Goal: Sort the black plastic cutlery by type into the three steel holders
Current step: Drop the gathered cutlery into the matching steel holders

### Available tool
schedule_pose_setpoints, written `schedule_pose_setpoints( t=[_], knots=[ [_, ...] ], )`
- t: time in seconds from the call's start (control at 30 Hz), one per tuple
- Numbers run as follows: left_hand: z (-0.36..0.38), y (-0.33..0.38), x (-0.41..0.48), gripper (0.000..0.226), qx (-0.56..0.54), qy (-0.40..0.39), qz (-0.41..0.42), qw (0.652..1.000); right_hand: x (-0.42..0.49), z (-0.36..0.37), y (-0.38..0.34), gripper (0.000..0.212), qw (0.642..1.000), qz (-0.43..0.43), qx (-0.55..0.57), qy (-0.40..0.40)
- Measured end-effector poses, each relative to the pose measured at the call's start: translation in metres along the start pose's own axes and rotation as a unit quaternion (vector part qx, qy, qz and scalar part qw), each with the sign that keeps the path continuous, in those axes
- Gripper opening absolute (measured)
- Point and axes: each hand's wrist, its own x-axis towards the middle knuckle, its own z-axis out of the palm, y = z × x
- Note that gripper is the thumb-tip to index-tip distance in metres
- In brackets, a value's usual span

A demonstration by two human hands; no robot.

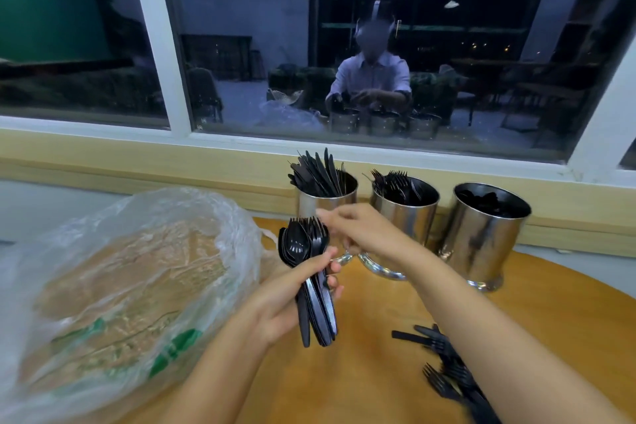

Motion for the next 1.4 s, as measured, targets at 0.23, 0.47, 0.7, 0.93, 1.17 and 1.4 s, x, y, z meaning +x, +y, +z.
schedule_pose_setpoints(
  t=[0.23,0.47,0.7,0.93,1.17,1.4],
  knots=[
    [0.024,-0.033,-0.031,0.029,0.028,-0.045,-0.027,0.998,-0.063,0.002,0.018,0.037,0.992,0.025,0.079,-0.091],
    [0.04,-0.047,-0.038,0.018,-0.018,-0.073,-0.036,0.996,-0.09,-0.003,0.022,0.032,0.994,-0.036,0.099,-0.006],
    [0.041,-0.056,-0.035,0.029,0.111,0.005,0.02,0.994,-0.094,-0.007,0.033,0.036,0.986,-0.056,0.097,0.126],
    [0.042,-0.056,-0.024,0.029,0.148,-0.034,0.004,0.988,-0.094,-0.018,0.04,0.023,0.981,-0.029,0.156,0.109],
    [0.012,-0.068,0.013,0.044,0.151,0.155,-0.01,0.976,-0.059,-0.08,0.063,0.025,0.946,-0.017,0.104,0.306],
    [0.011,-0.059,0.058,0.033,0.077,0.153,-0.085,0.981,-0.001,-0.144,0.055,0.025,0.893,-0.077,-0.029,0.442]
  ],
)
